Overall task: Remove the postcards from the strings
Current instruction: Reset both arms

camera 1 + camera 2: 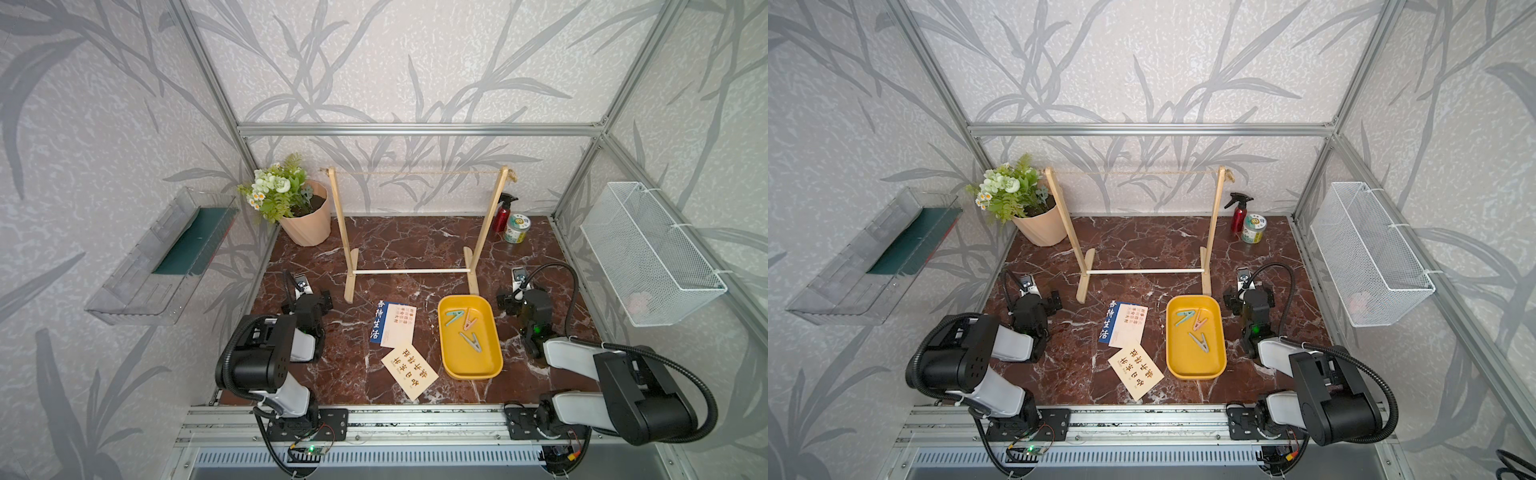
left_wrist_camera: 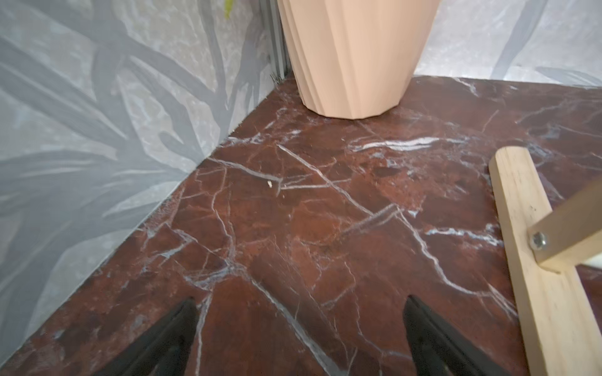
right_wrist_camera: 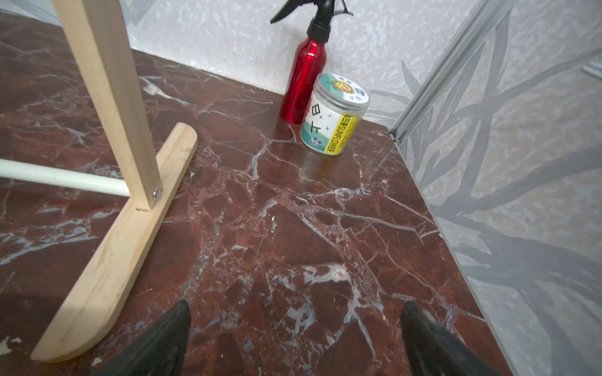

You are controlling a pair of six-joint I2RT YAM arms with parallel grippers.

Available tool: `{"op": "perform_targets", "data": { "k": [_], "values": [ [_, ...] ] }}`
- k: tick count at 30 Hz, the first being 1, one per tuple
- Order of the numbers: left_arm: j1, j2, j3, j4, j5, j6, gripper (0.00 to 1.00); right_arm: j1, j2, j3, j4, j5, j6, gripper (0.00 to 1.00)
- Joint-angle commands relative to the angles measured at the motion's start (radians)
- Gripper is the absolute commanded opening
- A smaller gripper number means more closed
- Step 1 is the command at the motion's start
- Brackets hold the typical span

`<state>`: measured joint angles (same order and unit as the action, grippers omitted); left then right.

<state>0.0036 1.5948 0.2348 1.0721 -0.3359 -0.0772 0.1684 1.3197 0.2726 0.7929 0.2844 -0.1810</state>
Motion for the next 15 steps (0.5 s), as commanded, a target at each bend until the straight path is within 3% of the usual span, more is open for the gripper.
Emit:
{"op": "perform_targets", "data": {
  "k": [1, 4, 8, 10, 12, 15],
  "values": [
    [-0.004, -0.008, 0.043, 0.091, 0.019, 0.011, 0.99, -0.016, -0.036, -0.008, 0.051, -0.037, 0.009, 0.99],
    [-0.004, -0.021, 0.118, -0.072, 0.041, 0.018, 0.99, -0.058, -0.078, -0.026, 0.03, -0.077, 0.081, 1.0],
    [-0.004, -0.021, 0.121, -0.074, 0.028, 0.011, 0.99, -0.07, -0.085, -0.009, -0.018, -0.177, 0.164, 0.98],
    [-0.004, -0.02, 0.121, -0.071, 0.028, 0.011, 0.99, -0.07, -0.065, -0.044, 0.087, -0.204, 0.135, 0.98],
    [-0.004, -0.021, 0.12, -0.072, 0.027, 0.013, 0.99, -0.073, 0.01, -0.069, 0.219, -0.192, 0.134, 0.98],
    [-0.008, -0.019, 0.123, -0.072, 0.026, 0.018, 0.99, -0.072, 0.217, -0.017, 0.326, -0.307, 0.09, 1.0]
  ]
}}
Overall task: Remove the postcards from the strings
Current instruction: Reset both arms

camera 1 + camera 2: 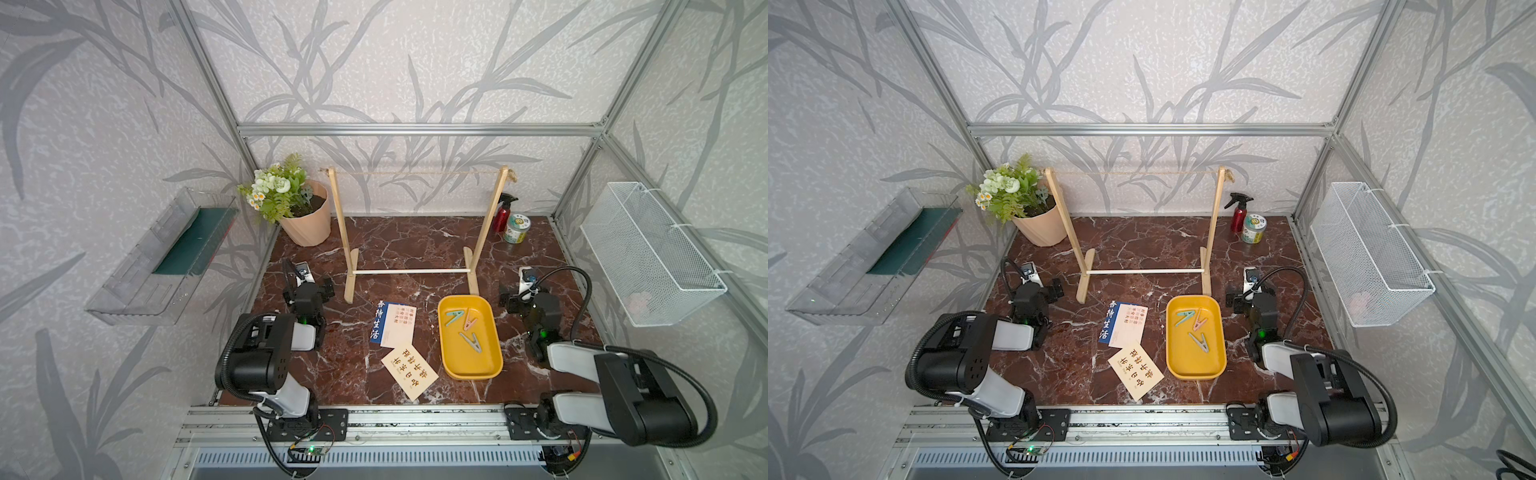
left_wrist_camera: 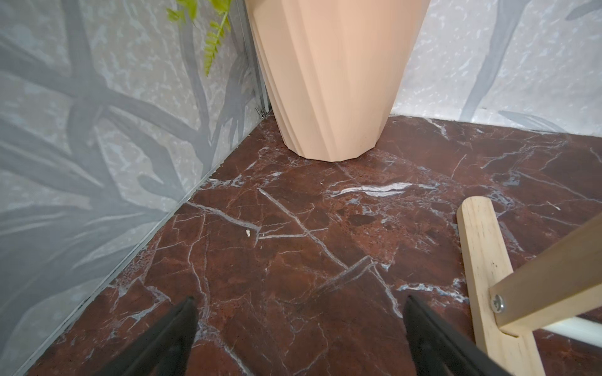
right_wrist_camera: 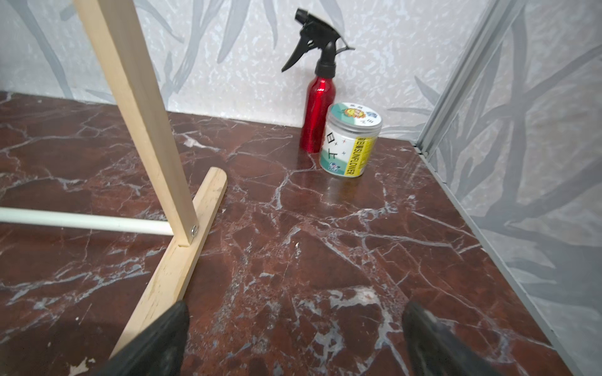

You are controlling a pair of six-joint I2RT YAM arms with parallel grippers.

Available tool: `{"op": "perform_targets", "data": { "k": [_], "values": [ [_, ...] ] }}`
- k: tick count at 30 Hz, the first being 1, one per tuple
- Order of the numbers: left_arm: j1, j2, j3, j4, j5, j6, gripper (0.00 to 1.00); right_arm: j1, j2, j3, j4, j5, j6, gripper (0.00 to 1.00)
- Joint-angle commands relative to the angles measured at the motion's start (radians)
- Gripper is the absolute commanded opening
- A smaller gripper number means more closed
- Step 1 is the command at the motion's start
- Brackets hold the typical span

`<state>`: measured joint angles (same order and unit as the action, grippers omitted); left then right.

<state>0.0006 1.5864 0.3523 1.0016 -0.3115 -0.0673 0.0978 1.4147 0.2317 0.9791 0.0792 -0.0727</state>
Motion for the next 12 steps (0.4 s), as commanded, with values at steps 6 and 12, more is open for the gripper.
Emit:
{"op": "perform_targets", "data": {
  "k": [6, 12],
  "values": [
    [-0.003, -0.012, 0.007, -0.007, 0.008, 0.006, 0.99, -0.011, 0.164, 0.136, -0.006, -0.024, 0.02, 0.99],
    [-0.004, -0.011, 0.005, -0.005, 0.005, 0.009, 0.99, -0.01, 0.142, 0.151, -0.067, -0.027, 0.021, 0.99]
  ]
}}
